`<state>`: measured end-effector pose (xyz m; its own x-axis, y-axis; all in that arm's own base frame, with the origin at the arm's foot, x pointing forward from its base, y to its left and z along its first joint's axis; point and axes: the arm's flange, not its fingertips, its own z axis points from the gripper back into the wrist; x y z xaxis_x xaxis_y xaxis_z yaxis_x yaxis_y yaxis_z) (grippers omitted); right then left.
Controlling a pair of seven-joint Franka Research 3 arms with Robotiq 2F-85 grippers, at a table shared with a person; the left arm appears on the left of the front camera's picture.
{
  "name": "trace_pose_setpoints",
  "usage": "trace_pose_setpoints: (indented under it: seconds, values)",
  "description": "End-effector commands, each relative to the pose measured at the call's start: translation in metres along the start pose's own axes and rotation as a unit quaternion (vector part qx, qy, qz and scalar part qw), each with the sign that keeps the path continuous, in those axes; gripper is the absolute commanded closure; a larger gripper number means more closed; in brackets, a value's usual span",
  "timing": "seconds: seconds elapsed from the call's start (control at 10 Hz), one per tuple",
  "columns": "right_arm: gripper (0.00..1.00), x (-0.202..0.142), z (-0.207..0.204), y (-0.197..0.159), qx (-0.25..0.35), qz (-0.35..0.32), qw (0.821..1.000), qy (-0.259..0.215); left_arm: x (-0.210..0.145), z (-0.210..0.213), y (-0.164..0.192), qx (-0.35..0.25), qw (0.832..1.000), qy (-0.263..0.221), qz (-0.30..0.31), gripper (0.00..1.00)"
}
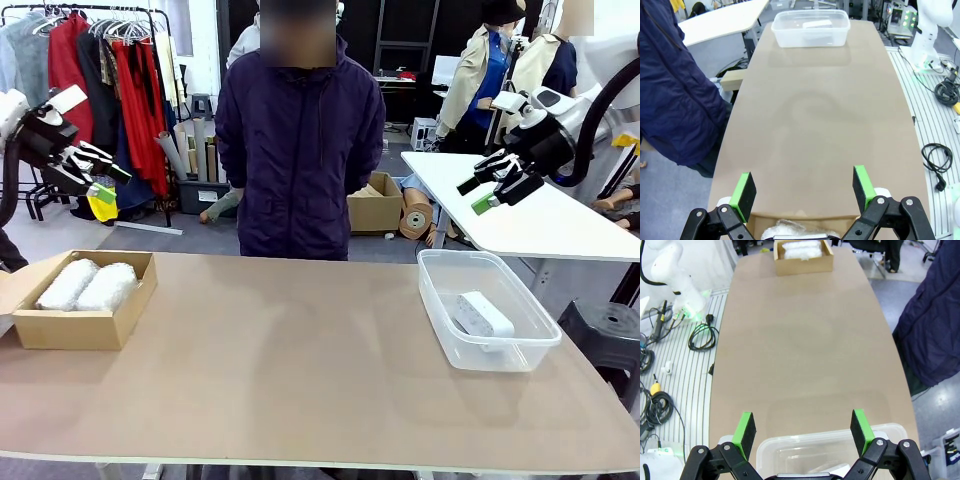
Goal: Separate and place wrapped and unwrapped clocks.
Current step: If the picked Digital clock is wrapped, place it in the Package Box ; if not, place it in the Organizing box.
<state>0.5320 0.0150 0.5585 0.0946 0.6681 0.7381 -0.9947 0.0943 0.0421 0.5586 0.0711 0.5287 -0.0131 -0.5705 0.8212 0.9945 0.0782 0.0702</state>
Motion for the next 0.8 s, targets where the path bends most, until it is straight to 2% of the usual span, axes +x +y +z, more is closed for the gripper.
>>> trace_pose_setpoints:
  seconds: [0.0, 0.7]
  values:
    - [0.0, 0.0017, 0.001, 0.0003, 0.001, 0.002, 1.0, -0.001, -0.0007, -0.0015, 0.0001, 0.0, 1.0, 0.008, -0.001, 0.0]
    - [0.0, 0.0017, 0.001, 0.0003, 0.001, 0.002, 1.0, -0.001, -0.0007, -0.0015, 0.0001, 0.0, 1.0, 0.008, -0.001, 0.0]
